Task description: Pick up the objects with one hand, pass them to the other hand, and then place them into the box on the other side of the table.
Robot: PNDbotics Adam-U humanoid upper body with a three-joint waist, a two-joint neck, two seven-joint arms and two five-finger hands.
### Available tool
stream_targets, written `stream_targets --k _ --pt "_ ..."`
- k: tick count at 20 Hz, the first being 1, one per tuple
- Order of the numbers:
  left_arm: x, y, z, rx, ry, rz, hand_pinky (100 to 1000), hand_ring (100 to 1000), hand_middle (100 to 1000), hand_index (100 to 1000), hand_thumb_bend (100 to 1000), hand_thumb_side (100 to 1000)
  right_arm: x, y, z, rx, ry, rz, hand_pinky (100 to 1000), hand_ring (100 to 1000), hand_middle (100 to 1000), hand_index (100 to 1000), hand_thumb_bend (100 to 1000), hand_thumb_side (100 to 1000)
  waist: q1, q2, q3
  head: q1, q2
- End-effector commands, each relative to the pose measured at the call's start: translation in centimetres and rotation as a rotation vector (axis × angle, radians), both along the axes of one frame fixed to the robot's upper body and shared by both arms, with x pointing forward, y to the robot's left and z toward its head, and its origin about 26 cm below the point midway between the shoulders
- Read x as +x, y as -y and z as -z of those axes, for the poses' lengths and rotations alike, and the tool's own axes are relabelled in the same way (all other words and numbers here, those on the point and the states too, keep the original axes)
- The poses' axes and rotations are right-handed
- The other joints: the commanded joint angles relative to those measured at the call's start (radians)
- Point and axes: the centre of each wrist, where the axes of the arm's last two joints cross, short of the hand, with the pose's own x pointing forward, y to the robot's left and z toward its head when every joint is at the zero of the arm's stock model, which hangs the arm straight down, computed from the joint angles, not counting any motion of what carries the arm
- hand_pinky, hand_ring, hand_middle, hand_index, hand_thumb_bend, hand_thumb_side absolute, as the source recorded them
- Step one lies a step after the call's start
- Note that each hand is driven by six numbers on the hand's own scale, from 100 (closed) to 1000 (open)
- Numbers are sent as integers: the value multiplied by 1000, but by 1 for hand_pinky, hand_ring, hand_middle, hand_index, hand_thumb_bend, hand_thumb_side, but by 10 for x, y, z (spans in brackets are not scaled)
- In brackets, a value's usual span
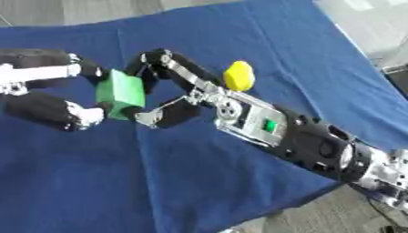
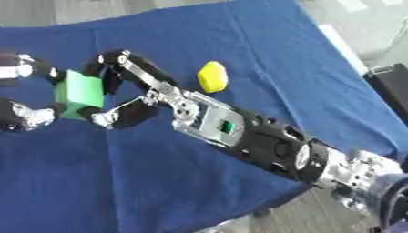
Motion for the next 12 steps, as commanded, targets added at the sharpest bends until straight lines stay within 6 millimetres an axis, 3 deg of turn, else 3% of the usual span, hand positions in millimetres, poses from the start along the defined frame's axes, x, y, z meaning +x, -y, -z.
stream_targets --k 1,12 --pt "-22 32 11 37 -12 127 1000 875 729 865 100 573 4 6 -28 28 107 41 518 508 557 640 100 100 15 -32 1 -10 -1" --pt "-21 40 8 51 30 133 1000 872 722 861 100 535 6 7 -34 27 81 86 502 483 530 642 100 100 17 -34 8 -23 -1"
